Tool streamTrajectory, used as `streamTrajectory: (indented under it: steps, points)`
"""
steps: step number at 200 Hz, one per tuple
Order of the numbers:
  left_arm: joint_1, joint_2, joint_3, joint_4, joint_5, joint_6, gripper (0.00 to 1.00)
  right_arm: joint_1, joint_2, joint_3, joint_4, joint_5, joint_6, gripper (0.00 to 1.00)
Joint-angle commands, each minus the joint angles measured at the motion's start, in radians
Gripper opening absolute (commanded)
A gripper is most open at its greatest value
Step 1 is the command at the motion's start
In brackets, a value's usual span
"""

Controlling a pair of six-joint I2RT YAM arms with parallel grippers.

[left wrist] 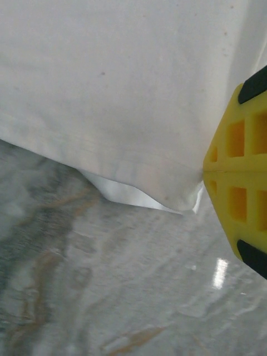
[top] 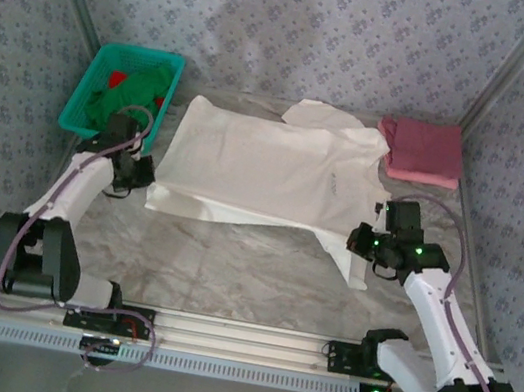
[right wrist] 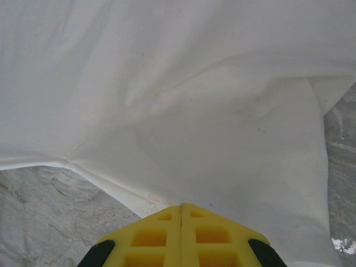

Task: Fold and stack the t-shirts

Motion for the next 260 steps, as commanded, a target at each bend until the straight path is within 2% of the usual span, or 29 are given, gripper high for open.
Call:
streamTrajectory:
  steps: [1,20,53,73,83,94,98,117,129,141,158,185,230,260]
  points:
    - [0.02,-0.042,-0.048,-0.064,0.03,-0.032,0.0,0.001,-0.014,0.019,-0.093,-0.041,-0.032,0.0]
    - [0.023,-0.049,-0.102,-0.073,0.05,-0.046,0.0,0.034,-0.037,-0.014,-0.1,-0.073,-0.018,0.0]
    - [0.03,-0.052,-0.195,-0.055,0.113,-0.088,0.0,0.069,-0.045,-0.046,-0.14,-0.04,0.038,0.0]
    - [0.03,-0.085,-0.191,-0.066,0.108,-0.09,0.0,0.066,-0.072,-0.013,-0.174,-0.035,0.031,0.17]
    - [0.03,-0.111,-0.171,-0.08,0.077,-0.095,0.0,0.067,-0.087,0.017,-0.198,-0.034,0.043,0.33]
    - [0.034,-0.142,-0.159,-0.065,0.055,-0.091,0.33,0.06,-0.101,0.055,-0.219,-0.014,0.048,0.36]
    - [0.036,-0.154,-0.16,-0.053,0.052,-0.093,0.42,0.055,-0.104,0.066,-0.225,-0.004,0.049,0.37]
    - [0.059,-0.195,-0.186,0.0,0.063,-0.119,0.45,-0.017,-0.103,0.088,-0.262,0.037,0.081,0.39]
    - [0.075,-0.217,-0.227,0.045,0.067,-0.15,0.54,-0.097,-0.097,0.068,-0.273,0.022,0.091,0.4]
    - [0.093,-0.218,-0.268,0.08,0.111,-0.174,0.55,-0.189,-0.085,0.029,-0.285,0.006,0.107,0.4]
    - [0.103,-0.186,-0.312,0.121,0.157,-0.205,0.56,-0.327,-0.059,-0.043,-0.267,-0.076,0.117,0.43]
    - [0.11,-0.108,-0.348,0.172,0.214,-0.225,0.58,-0.48,-0.025,-0.141,-0.221,-0.163,0.132,0.43]
    - [0.11,-0.001,-0.366,0.277,0.259,-0.231,0.59,-0.522,-0.008,-0.197,-0.193,-0.134,0.156,0.51]
    - [0.109,0.053,-0.364,0.315,0.26,-0.215,0.49,-0.525,0.005,-0.276,-0.093,-0.153,0.254,0.52]
